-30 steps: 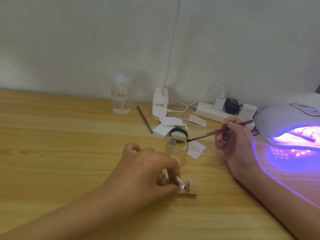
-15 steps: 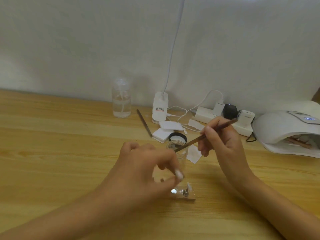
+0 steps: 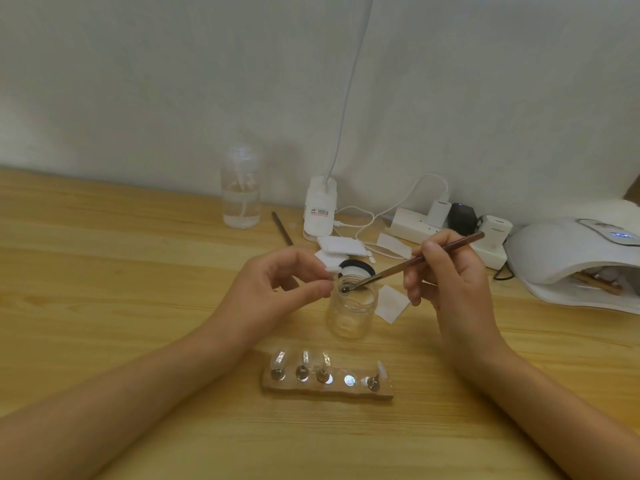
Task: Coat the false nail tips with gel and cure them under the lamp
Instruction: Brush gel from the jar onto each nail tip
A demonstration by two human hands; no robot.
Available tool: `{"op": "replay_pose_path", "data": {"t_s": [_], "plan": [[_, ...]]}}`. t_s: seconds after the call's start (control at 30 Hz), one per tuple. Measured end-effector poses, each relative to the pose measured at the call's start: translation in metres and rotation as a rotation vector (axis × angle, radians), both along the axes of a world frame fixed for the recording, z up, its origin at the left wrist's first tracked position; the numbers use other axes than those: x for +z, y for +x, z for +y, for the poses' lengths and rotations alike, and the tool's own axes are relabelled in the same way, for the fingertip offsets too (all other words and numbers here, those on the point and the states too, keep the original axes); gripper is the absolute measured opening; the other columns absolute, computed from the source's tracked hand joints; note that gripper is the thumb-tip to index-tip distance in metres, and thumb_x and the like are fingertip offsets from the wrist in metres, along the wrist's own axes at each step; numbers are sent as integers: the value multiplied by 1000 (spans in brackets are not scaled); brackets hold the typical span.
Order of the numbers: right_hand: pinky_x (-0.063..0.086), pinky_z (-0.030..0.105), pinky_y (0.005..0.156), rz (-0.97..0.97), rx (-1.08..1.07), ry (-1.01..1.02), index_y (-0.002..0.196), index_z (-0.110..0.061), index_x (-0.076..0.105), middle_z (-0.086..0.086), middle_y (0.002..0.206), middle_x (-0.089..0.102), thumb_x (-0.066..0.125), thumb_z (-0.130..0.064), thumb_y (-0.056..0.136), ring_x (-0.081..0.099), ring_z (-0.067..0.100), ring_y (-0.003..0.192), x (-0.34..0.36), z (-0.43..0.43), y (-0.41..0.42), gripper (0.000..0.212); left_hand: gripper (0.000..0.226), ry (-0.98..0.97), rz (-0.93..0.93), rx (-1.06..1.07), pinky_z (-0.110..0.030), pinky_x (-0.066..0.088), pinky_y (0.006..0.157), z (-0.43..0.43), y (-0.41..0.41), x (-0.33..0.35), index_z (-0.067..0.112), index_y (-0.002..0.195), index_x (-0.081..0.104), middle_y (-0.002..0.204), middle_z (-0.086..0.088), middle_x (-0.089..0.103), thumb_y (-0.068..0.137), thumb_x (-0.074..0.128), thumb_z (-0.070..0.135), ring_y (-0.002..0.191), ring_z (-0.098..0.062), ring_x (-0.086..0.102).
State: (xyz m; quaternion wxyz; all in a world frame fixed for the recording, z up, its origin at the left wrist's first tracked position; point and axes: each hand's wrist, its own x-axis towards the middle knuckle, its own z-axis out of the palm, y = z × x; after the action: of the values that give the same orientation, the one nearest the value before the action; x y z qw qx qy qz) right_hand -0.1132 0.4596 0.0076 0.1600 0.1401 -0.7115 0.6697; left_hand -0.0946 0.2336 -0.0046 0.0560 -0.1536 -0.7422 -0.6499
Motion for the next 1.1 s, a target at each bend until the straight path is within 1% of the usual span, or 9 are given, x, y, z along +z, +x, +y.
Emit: {"op": "replay_pose_path", "data": {"t_s": [0.1,0.2,0.33,0.47,0.63,0.77,0.93,1.03,1.1], "plan": [[47,22,48,-99,-15,-148,88,-12,55,2,61,60,45,-18,103,57,12,55,-4,1,0,19,14,-27,2,-6,-19,47,66,-3,-3,-5,28,83,74,91,3,74,72,75,37,71,-12,55],[48,21,49,-199,-15,-269,88,-13,56,2,60,60,47,-21,103,56,11,54,-8,2,3,19,5,-75,24,25,-15,46,65,-4,-4,-8,31,82,73,94,8,72,80,77,28,68,-7,54],[49,21,48,-241,-11,-329,86,-15,55,2,61,61,47,-19,102,57,11,53,-10,3,6,19,12,-122,40,32,-16,50,64,-3,-5,-10,32,82,72,95,12,71,83,76,22,64,-6,55],[50,20,48,-242,2,-347,86,-15,55,2,61,62,49,-20,101,57,10,53,-10,2,5,17,14,-117,31,17,-17,45,56,-2,-4,-9,32,80,71,94,10,71,83,76,19,57,-8,51],[49,20,48,-212,38,-365,81,-17,55,2,61,62,50,-21,100,57,10,53,-9,1,5,20,14,-116,23,-1,-19,44,55,-2,-2,-9,29,79,71,94,10,70,83,76,17,55,-9,47],[49,21,49,-184,63,-310,82,-16,54,2,62,62,49,-21,100,58,11,55,-10,-1,5,20,14,-110,19,0,-19,42,54,-2,-1,-9,29,79,70,93,12,69,83,76,17,54,-9,45],[49,22,49,-152,5,-252,83,-16,52,2,61,62,47,-18,102,58,11,54,-10,0,6,20,14,-106,27,1,-18,41,52,-1,-2,-9,29,79,70,88,14,68,83,75,16,53,-9,43],[49,21,49,-135,39,-292,82,-16,53,2,61,61,46,-18,102,57,12,55,-9,0,6,22,15,-109,31,-5,-19,41,52,-1,-1,-9,28,79,70,91,14,69,84,75,16,54,-11,44],[49,22,50,-113,56,-253,83,-15,52,3,62,62,45,-18,103,58,13,55,-9,-2,6,21,14,-107,31,-12,-22,42,53,-2,-2,-9,27,80,70,94,12,69,84,75,15,55,-15,45]]}}
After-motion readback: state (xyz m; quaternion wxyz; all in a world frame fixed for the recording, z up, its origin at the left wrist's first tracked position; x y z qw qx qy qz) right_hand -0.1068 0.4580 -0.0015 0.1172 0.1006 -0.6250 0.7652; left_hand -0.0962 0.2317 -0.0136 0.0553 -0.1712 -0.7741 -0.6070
